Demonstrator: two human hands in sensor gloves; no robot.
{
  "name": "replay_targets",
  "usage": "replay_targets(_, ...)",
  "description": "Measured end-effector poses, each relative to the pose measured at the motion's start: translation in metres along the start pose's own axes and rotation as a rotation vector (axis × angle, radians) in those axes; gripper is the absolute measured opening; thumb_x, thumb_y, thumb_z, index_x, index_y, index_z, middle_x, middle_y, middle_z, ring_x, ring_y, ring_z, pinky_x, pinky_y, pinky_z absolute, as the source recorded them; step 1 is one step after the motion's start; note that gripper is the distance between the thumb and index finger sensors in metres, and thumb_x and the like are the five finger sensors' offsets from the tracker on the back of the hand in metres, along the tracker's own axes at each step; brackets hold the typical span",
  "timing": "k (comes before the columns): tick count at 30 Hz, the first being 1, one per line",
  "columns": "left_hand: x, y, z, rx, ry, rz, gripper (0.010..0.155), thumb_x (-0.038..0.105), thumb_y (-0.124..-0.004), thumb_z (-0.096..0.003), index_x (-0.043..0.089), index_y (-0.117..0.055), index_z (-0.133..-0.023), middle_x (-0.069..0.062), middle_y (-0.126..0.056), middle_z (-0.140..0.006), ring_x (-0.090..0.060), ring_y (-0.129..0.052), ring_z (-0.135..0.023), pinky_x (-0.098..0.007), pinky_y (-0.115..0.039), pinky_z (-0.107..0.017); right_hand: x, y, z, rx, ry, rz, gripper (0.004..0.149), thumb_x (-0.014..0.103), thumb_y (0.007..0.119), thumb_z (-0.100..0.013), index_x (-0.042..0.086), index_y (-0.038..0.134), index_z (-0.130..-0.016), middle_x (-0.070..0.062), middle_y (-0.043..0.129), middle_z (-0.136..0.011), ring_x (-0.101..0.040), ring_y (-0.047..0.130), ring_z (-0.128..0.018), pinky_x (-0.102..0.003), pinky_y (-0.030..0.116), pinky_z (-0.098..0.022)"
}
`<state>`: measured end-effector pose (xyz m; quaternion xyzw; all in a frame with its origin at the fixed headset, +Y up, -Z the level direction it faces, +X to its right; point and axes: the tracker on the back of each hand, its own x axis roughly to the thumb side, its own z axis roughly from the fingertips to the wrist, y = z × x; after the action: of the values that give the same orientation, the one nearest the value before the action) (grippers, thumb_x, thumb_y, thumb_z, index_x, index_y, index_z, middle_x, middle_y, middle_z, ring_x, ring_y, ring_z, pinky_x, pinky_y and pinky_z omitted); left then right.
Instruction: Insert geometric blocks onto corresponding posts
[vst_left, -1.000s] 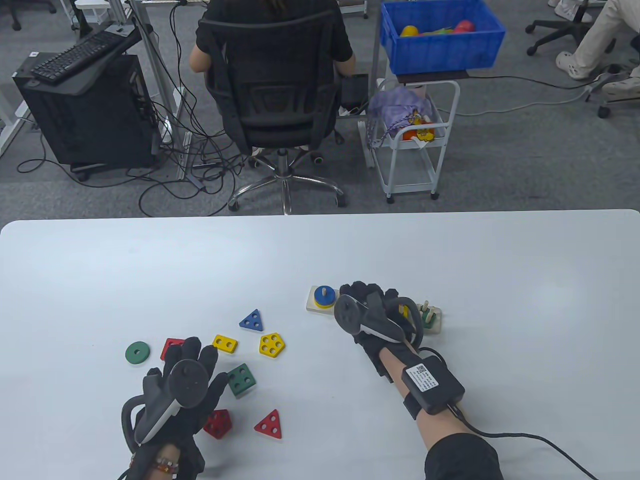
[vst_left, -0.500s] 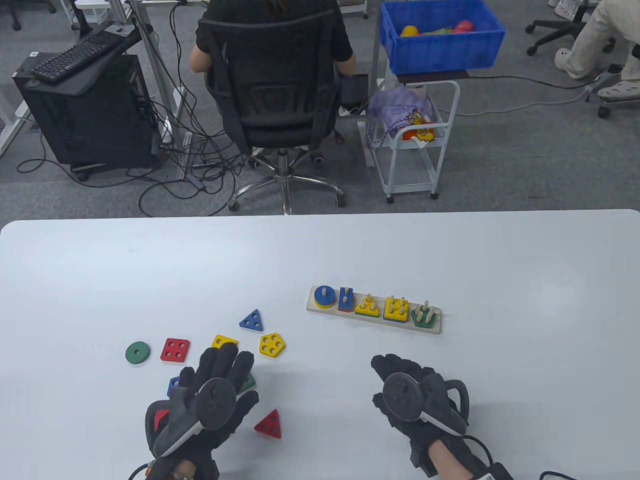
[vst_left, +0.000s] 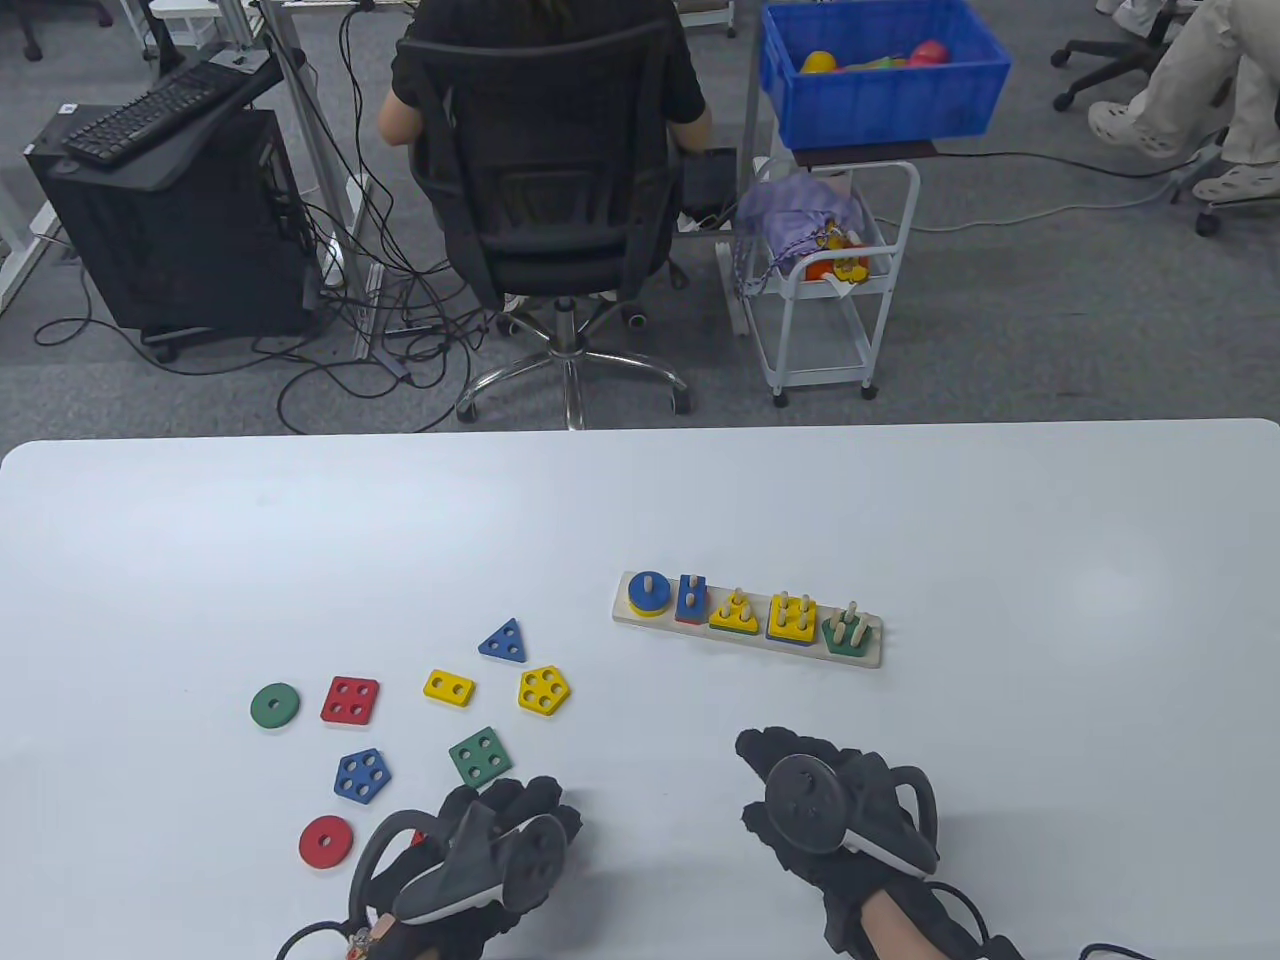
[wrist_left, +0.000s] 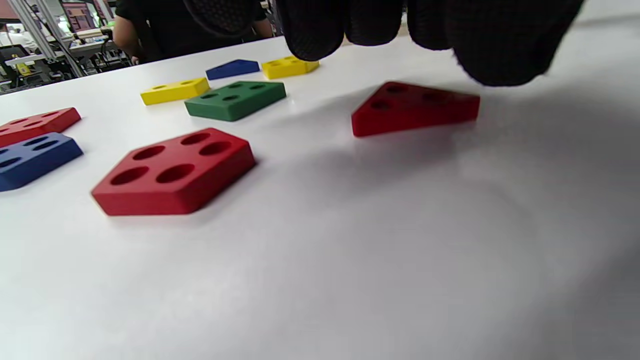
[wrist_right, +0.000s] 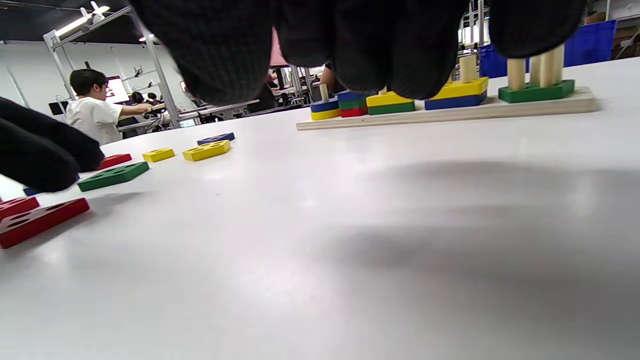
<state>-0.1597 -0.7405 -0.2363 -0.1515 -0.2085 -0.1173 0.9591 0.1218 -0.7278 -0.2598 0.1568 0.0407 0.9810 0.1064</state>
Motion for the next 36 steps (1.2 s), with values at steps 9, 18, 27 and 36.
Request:
replay_targets(9,0.006,-0.009,-0.007,-0.025,0.011,-0.050,0.064,0.046,-0.084,-0.0469,0.044,-0.060,-0.106,0.013,-0.055,-0.122,-0.015,-0.069,-0.112,-0.049,-0.058,-0.082,0.004,0.000,0.001,0.008,-0.018,0.019,0.062,0.041,0.080,-0.048,0.018,0.061,-0.103,-0.015,0.070,-0.104,-0.043,0.077,-0.091,-0.070,0.063,-0.061)
replay_targets(18,0.013,-0.008,-0.010,0.078,-0.009,-0.105,0.059,0.043,-0.090,-0.0406,0.040,-0.073,-0.097,0.012,-0.071,-0.113,-0.011,-0.083,-0.098,-0.043,-0.068,-0.078,0.004,0.001,0.001,0.015,-0.017,0.007,0.061,0.042,0.078,-0.049,0.018,0.062,-0.102,-0.015,0.071,-0.103,-0.043,0.078,-0.090,-0.070,0.063,-0.061)
replay_targets(27,0.015,-0.007,-0.011,0.083,-0.034,-0.093,0.058,0.051,-0.085,-0.0419,0.037,-0.073,-0.096,0.006,-0.072,-0.111,-0.015,-0.082,-0.095,-0.045,-0.065,-0.079,0.008,0.000,0.001,0.018,-0.023,0.006,0.061,0.042,0.077,-0.049,0.018,0.062,-0.102,-0.015,0.071,-0.103,-0.043,0.077,-0.090,-0.070,0.063,-0.061)
replay_targets(36,0.002,0.010,-0.017,0.177,0.029,0.098,0.058,0.056,-0.079,-0.0442,0.035,-0.070,-0.098,0.000,-0.074,-0.108,-0.017,-0.086,-0.089,-0.047,-0.071,-0.076,0.040,0.003,0.006,-0.014,-0.164,-0.009,0.062,0.043,0.077,-0.049,0.018,0.060,-0.103,-0.015,0.069,-0.104,-0.043,0.077,-0.090,-0.070,0.063,-0.060)
